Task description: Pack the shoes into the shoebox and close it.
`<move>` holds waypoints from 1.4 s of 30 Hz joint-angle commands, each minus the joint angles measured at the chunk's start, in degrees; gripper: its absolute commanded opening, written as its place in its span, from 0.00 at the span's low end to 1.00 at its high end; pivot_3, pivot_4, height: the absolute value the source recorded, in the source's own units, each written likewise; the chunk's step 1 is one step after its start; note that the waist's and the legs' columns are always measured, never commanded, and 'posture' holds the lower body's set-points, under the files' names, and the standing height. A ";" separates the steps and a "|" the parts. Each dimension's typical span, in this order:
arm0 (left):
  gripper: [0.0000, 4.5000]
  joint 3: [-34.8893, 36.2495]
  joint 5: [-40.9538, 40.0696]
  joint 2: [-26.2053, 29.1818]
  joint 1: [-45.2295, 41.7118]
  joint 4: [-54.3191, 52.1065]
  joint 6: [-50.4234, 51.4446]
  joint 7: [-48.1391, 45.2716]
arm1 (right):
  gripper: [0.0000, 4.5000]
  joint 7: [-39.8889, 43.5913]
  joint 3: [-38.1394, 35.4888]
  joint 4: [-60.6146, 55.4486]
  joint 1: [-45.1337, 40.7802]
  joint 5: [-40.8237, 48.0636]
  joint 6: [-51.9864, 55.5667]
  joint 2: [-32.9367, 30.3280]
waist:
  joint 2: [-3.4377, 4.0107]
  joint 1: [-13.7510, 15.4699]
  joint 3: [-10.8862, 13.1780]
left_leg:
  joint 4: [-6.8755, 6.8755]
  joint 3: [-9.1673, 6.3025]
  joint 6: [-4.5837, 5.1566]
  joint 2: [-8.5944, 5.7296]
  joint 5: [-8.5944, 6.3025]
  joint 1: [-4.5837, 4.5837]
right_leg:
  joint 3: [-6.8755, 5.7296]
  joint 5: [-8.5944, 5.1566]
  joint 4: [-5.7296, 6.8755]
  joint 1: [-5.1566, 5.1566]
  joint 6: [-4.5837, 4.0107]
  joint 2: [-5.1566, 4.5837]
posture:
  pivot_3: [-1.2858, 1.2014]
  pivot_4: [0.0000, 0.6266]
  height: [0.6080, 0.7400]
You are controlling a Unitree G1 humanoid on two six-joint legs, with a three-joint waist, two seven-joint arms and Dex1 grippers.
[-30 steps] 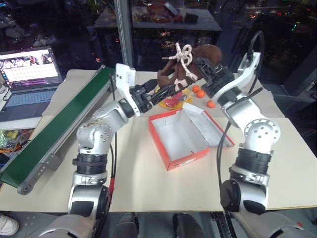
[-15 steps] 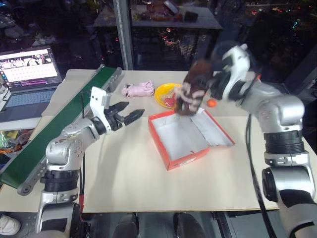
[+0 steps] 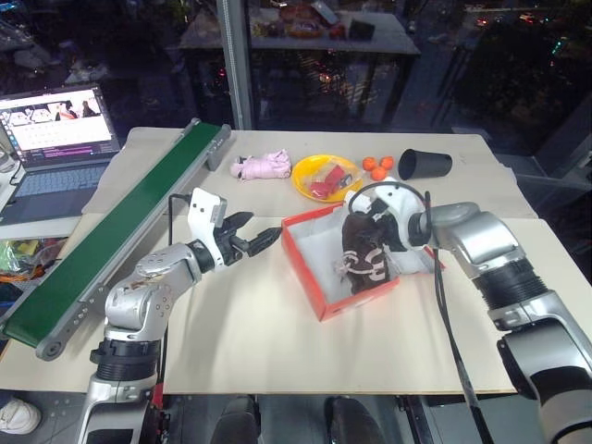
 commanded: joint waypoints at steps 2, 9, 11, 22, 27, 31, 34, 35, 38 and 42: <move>1.00 0.17 0.23 -0.84 1.12 -3.82 -1.47 1.19 | 0.10 1.34 1.82 12.23 -2.99 -7.30 -8.82 3.41 | -0.04 -0.12 -0.01 | 0.02 -0.01 0.00 0.00 0.00 0.05 | 0.00 0.01 0.00 0.08 0.01 0.01 | 0.52 0.24 1.00; 1.00 0.69 -0.16 -0.58 2.66 -6.49 -0.53 2.66 | 0.53 -4.07 -1.90 29.60 -8.32 -12.79 -19.66 10.86 | -0.16 -0.85 -0.08 | 0.08 -0.05 0.01 -0.01 0.02 0.39 | 0.08 -0.02 0.04 0.31 0.22 0.07 | 0.52 0.24 1.00; 1.00 0.71 -0.24 -0.36 2.54 -6.59 -0.32 2.72 | 0.67 -5.30 -3.27 31.59 -9.73 -13.16 -21.25 12.62 | -0.14 -0.78 -0.07 | 0.08 -0.06 0.04 -0.02 0.04 0.38 | 0.09 0.00 0.07 0.30 0.22 0.08 | 0.52 0.24 1.00; 1.00 -0.14 0.13 0.21 0.60 -4.69 -0.25 1.50 | 0.98 -6.80 -7.34 15.45 -10.34 -14.64 -16.02 13.42 | -0.04 -0.81 0.01 | -0.03 -0.06 0.05 -0.06 0.04 0.09 | 0.15 0.17 0.03 0.02 0.01 0.07 | 0.52 0.24 1.00; 1.00 0.08 0.43 1.20 0.24 -3.67 -0.45 0.83 | 0.98 -5.49 -9.86 1.60 -8.28 -12.98 -7.37 11.95 | -0.03 -0.75 0.01 | -0.04 -0.08 0.05 -0.05 0.04 0.09 | 0.13 0.17 0.06 0.00 0.01 0.08 | 0.52 0.24 1.00; 1.00 1.44 0.22 1.81 0.29 -3.15 -0.44 1.39 | 0.98 -2.60 -13.31 -11.10 -3.28 -8.23 -4.51 10.96 | -0.04 -0.42 0.01 | -0.03 -0.08 0.05 -0.05 0.04 0.09 | 0.13 0.17 0.04 0.01 0.00 0.07 | 0.52 0.24 1.00; 1.00 3.82 1.23 3.18 2.34 -2.92 -1.38 2.59 | 0.98 0.48 -18.91 -24.02 4.56 -0.10 -2.79 11.09 | -0.04 -0.05 0.01 | -0.04 -0.09 0.05 -0.05 0.04 0.09 | 0.11 0.15 0.02 0.01 0.02 0.07 | 0.52 0.24 1.00; 1.00 4.45 2.02 3.80 2.99 -2.55 -1.94 2.97 | 0.98 1.05 -19.97 -27.39 7.09 1.74 -2.33 10.81 | -0.04 -0.01 0.01 | -0.05 -0.09 0.05 -0.05 0.04 0.08 | 0.12 0.15 0.02 0.01 0.02 0.07 | 0.52 0.24 1.00; 1.00 6.86 2.39 4.73 4.38 -1.83 -2.67 3.58 | 0.98 0.20 -22.41 -34.30 13.88 5.09 0.28 10.02 | -0.04 0.01 0.02 | -0.05 -0.09 0.05 -0.06 0.03 0.08 | 0.11 0.14 0.01 0.04 0.03 0.05 | 0.52 0.24 1.00; 1.00 8.92 2.22 4.69 5.14 -1.54 -3.23 4.29 | 0.98 -3.07 -25.76 -38.89 18.88 8.65 2.61 11.42 | -0.06 0.03 0.02 | 0.06 -0.08 0.04 -0.06 0.04 0.10 | 0.09 0.15 0.03 0.08 0.02 0.03 | 0.52 0.24 1.00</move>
